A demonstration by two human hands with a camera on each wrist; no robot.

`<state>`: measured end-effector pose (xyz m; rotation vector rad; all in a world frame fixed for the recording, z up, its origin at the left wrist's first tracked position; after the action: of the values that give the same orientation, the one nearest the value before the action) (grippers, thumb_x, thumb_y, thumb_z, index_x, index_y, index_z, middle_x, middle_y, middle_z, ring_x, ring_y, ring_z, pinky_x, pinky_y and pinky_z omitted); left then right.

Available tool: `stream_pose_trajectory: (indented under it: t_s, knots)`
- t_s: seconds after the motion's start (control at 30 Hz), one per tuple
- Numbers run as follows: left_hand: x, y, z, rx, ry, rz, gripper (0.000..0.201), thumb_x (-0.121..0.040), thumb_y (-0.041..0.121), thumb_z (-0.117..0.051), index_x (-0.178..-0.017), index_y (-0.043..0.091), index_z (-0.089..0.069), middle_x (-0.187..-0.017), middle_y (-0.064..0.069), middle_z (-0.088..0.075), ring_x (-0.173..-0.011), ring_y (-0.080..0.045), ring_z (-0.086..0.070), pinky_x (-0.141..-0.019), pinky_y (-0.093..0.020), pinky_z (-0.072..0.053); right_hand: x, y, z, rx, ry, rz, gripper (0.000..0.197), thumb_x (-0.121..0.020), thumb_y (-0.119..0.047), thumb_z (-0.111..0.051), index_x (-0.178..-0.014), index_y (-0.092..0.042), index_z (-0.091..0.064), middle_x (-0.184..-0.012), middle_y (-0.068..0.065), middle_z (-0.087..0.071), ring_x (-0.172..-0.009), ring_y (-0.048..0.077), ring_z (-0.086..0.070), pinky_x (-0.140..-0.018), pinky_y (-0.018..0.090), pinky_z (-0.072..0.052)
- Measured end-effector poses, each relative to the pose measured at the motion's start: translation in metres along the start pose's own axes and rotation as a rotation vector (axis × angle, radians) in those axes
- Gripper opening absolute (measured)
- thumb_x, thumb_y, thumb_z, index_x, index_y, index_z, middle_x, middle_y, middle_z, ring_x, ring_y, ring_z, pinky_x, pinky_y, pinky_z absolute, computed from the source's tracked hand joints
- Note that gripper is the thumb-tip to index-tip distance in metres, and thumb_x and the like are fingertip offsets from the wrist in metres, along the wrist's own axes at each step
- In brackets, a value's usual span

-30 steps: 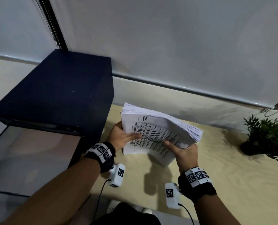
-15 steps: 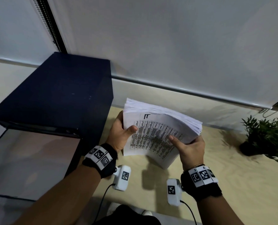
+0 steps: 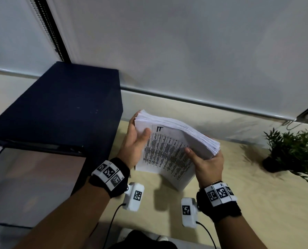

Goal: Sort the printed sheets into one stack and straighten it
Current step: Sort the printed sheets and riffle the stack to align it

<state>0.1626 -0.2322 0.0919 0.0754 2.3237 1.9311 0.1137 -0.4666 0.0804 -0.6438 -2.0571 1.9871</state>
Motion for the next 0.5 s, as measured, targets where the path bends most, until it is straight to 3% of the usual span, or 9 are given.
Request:
stream_pose_trajectory:
  t_s: [0.07, 0.1, 0.13, 0.17, 0.23, 0.3, 0.37, 0.43, 0.5]
  knots:
    - [-0.001, 0.000, -0.005, -0.164, 0.011, -0.058, 0.059, -0.096, 0.013, -0.058, -0.144, 0.003, -0.025, -0.124, 0.007, -0.057, -0.113, 0.010, -0.057, -0.095, -0.009, -0.043, 0.003, 0.011, -0.002, 0.057, -0.028, -0.050, 0.034, -0.069, 0.006, -0.081, -0.099, -0.001, -0.070, -0.080, -0.009, -0.077, -0.075, 0.004, -0.071, -0.071, 0.020, -0.057]
    - [-0.002, -0.001, -0.004, -0.249, 0.038, -0.079, 0.054, -0.097, 0.008, -0.056, -0.142, 0.001, -0.026, -0.120, 0.012, -0.056, -0.107, 0.017, -0.056, -0.091, -0.006, -0.044, 0.005, 0.017, -0.003, 0.088, -0.038, -0.065, 0.027, -0.070, 0.005, -0.080, -0.094, -0.006, -0.071, -0.076, -0.013, -0.076, -0.071, 0.001, -0.070, -0.069, 0.017, -0.056]
    - [-0.003, -0.003, -0.003, -0.299, 0.058, -0.085, 0.053, -0.097, 0.008, -0.056, -0.140, 0.001, -0.026, -0.119, 0.013, -0.056, -0.105, 0.020, -0.056, -0.092, -0.010, -0.047, 0.006, 0.020, -0.004, 0.116, -0.040, -0.071, 0.024, -0.071, 0.004, -0.080, -0.089, -0.011, -0.072, -0.072, -0.016, -0.075, -0.067, -0.003, -0.068, -0.066, 0.015, -0.055]
    - [-0.003, -0.001, -0.001, -0.310, 0.080, -0.077, 0.059, -0.096, 0.014, -0.060, -0.142, 0.006, -0.024, -0.123, 0.009, -0.057, -0.109, 0.017, -0.056, -0.098, -0.021, -0.049, 0.005, 0.021, -0.003, 0.139, -0.035, -0.074, 0.022, -0.072, 0.003, -0.080, -0.086, -0.012, -0.072, -0.069, -0.019, -0.074, -0.064, -0.005, -0.067, -0.064, 0.013, -0.054]
    - [-0.004, 0.012, 0.004, -0.381, 0.172, -0.142, 0.084, -0.087, 0.036, -0.070, -0.148, 0.018, -0.015, -0.142, -0.004, -0.044, -0.129, -0.006, -0.049, -0.110, -0.042, -0.043, -0.002, 0.016, -0.002, 0.201, -0.028, -0.048, 0.017, -0.072, 0.000, -0.081, -0.084, -0.008, -0.073, -0.064, -0.016, -0.073, -0.059, -0.006, -0.065, -0.060, 0.012, -0.054]
    - [-0.007, 0.041, 0.001, -0.701, 0.241, -0.373, 0.107, -0.074, 0.047, -0.076, -0.153, 0.017, -0.010, -0.154, -0.007, -0.026, -0.144, -0.024, -0.026, -0.119, -0.051, -0.025, -0.011, 0.001, -0.005, 0.313, -0.043, 0.042, 0.015, -0.072, -0.003, -0.082, -0.084, 0.000, -0.074, -0.068, -0.004, -0.074, -0.058, -0.002, -0.065, -0.058, 0.013, -0.052]
    - [-0.011, 0.069, -0.018, -1.089, 0.129, -0.512, 0.110, -0.068, 0.051, -0.079, -0.153, 0.023, -0.015, -0.158, -0.004, -0.022, -0.149, -0.027, -0.013, -0.120, -0.058, -0.009, -0.017, -0.022, -0.015, 0.475, -0.099, 0.232, 0.019, -0.073, -0.012, -0.082, -0.081, 0.002, -0.074, -0.071, 0.010, -0.072, -0.060, 0.012, -0.066, -0.057, 0.020, -0.050]
    - [-0.018, 0.081, -0.033, -1.269, -0.053, -0.486, 0.086, -0.070, 0.047, -0.079, -0.143, 0.036, -0.035, -0.146, 0.006, -0.045, -0.143, -0.021, -0.030, -0.118, -0.061, -0.006, -0.021, -0.045, -0.032, 0.632, -0.203, 0.428, 0.020, -0.074, -0.024, -0.079, -0.075, -0.004, -0.073, -0.066, 0.010, -0.071, -0.061, 0.018, -0.065, -0.055, 0.021, -0.044]
    - [-0.023, 0.082, -0.032, -1.153, -0.168, -0.433, 0.036, -0.076, 0.032, -0.078, -0.109, 0.035, -0.064, -0.105, 0.016, -0.068, -0.109, -0.014, -0.062, -0.110, -0.048, -0.034, -0.026, -0.057, -0.044, 0.726, -0.285, 0.450, 0.019, -0.075, -0.032, -0.076, -0.075, -0.014, -0.072, -0.067, 0.004, -0.072, -0.064, 0.019, -0.066, -0.056, 0.023, -0.042]
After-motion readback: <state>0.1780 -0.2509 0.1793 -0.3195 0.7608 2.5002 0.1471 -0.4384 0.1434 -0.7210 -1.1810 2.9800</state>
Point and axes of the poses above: each hand's wrist, its own x-axis away from the middle knuckle, its own z-axis out of the back of the hand, y = z × x, the point moved 5 cm from there along -x, towards the middle knuckle
